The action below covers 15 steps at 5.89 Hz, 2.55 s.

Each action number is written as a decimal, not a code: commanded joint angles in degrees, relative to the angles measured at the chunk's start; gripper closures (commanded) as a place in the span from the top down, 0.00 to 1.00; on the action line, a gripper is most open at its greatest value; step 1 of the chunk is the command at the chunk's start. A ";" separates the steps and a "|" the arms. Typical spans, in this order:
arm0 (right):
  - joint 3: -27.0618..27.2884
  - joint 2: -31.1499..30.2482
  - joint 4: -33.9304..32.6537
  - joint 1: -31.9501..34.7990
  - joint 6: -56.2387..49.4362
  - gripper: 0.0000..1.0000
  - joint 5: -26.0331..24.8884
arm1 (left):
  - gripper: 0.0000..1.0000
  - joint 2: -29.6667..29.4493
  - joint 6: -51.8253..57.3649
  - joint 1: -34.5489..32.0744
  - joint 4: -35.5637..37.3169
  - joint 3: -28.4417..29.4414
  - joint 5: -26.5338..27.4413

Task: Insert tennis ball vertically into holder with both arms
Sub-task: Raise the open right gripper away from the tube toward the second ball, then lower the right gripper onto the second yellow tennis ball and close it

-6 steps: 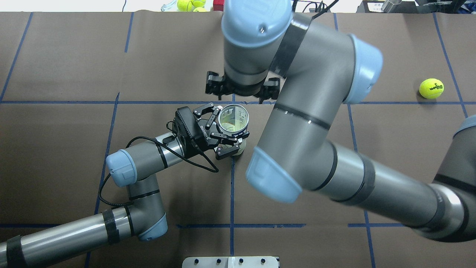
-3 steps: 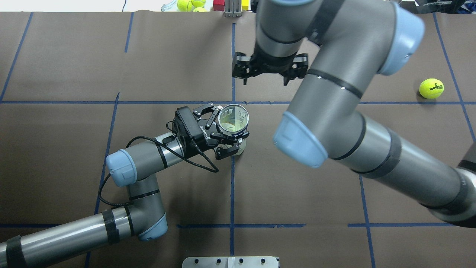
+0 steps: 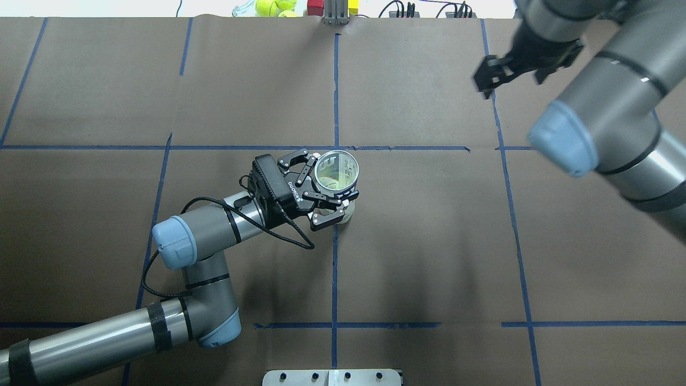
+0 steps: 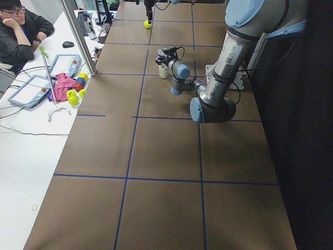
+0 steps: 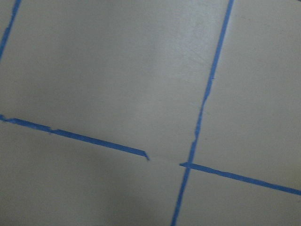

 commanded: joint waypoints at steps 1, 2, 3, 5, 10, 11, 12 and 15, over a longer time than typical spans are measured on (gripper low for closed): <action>-0.75 -6.76 1.66 7.39 -13.42 0.99 3.28 | 0.90 0.00 0.00 0.01 -0.09 0.06 0.00; -5.28 -10.01 10.29 9.68 -16.96 0.99 5.03 | 0.90 0.09 0.00 0.01 -0.09 0.06 0.00; -13.68 -11.87 21.08 12.31 -20.47 0.99 8.35 | 0.90 0.09 0.00 0.01 -0.09 0.06 0.00; -30.56 -12.15 34.06 15.32 -31.17 0.99 9.17 | 0.90 0.09 0.00 0.18 -0.09 0.06 0.00; -40.66 -13.90 43.25 11.47 -31.84 1.00 8.65 | 0.90 0.79 0.00 0.27 -0.53 0.06 0.00; -41.18 -14.35 43.25 11.03 -31.93 1.00 8.30 | 0.90 0.79 0.09 0.27 -0.53 0.14 0.00; -42.58 -14.35 43.25 10.85 -32.11 1.00 8.04 | 0.90 0.79 0.00 0.27 -0.53 0.15 0.00; -43.12 -14.35 43.16 9.79 -31.93 1.00 6.01 | 0.90 0.79 0.00 0.27 -0.53 0.32 0.00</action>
